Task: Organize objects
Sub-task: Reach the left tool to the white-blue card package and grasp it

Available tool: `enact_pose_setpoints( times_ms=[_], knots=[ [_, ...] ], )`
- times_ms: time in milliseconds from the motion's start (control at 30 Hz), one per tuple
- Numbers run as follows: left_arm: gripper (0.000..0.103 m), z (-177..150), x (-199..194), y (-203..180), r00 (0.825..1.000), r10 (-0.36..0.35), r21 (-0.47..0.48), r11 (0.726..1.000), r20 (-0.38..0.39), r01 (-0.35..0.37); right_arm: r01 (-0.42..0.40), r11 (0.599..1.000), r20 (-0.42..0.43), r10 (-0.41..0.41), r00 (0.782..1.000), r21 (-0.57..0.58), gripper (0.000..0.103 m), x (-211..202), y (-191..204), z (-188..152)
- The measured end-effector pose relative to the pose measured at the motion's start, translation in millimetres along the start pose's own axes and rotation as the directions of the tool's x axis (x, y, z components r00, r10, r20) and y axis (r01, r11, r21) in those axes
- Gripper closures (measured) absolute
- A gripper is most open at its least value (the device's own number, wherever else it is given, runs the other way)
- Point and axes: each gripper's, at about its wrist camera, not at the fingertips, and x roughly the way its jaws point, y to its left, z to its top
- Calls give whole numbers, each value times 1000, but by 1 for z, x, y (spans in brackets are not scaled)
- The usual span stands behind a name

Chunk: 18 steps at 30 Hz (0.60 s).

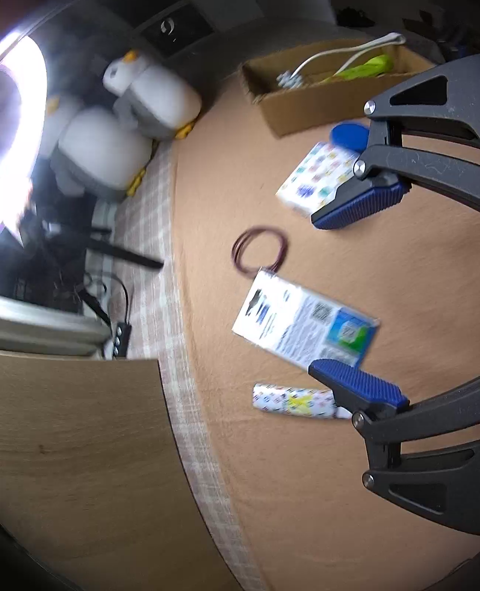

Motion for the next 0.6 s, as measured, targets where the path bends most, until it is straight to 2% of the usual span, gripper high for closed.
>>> enact_pose_setpoints(
  times_ms=[233, 433, 600],
  knots=[
    [25, 22, 41, 22, 999, -21, -70, 997, -37, 18, 19, 998, -11, -18, 1000, 63, 50, -4, -20, -10],
    [25, 28, 55, 20, 998, -17, -23, 1000, -55, 16, 25, 993, -29, -22, 999, 119, 50, -3, -37, -15],
    [25, 29, 59, 15, 998, -13, 18, 1000, -59, 14, 28, 993, -38, -23, 999, 116, 50, -1, -38, -14]
  ],
)
